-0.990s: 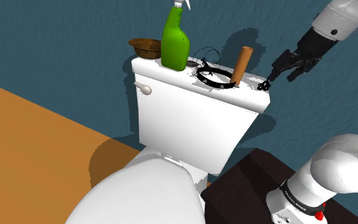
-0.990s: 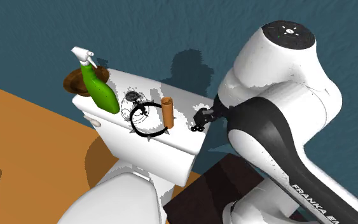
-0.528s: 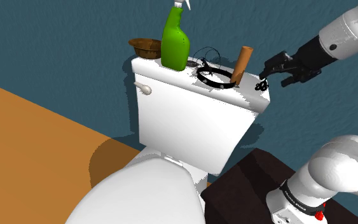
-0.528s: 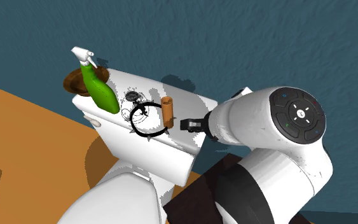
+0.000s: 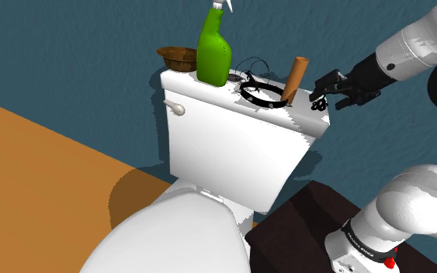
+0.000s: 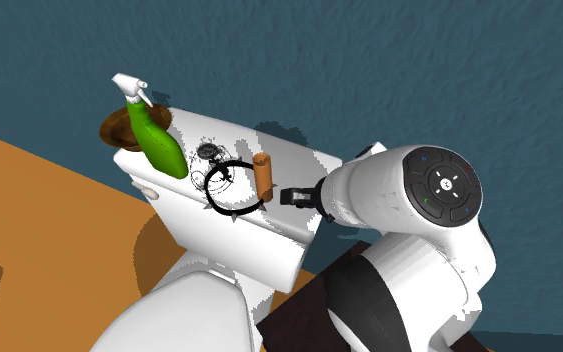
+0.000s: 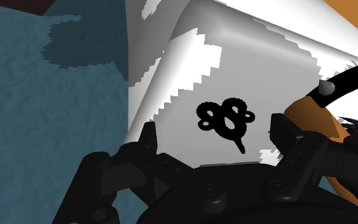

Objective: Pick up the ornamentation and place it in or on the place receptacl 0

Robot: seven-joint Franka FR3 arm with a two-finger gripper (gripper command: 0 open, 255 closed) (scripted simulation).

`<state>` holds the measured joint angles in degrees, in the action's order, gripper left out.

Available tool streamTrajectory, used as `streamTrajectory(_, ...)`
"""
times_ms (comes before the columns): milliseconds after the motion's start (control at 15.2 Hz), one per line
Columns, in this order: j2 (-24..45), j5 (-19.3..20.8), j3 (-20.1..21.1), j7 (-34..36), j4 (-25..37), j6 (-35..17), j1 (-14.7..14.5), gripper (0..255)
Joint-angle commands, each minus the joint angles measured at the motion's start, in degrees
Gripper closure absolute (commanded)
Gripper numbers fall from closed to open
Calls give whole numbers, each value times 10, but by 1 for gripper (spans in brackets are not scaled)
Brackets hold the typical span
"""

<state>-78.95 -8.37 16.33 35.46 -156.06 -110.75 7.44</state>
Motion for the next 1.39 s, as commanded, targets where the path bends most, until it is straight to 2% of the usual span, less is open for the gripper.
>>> streamTrajectory(0, 0, 0, 0, 0, 0, -1, 0, 0)
streamTrajectory(198, 0, 0, 0, 0, 0, -1, 0, 0)
streamTrajectory(264, 0, 0, 0, 0, 0, -1, 0, 255)
streamTrajectory(858, 0, 0, 0, 0, 0, -1, 0, 255)
streamTrajectory(1320, 32, 11, -13, -6, 64, 31, 12, 255)
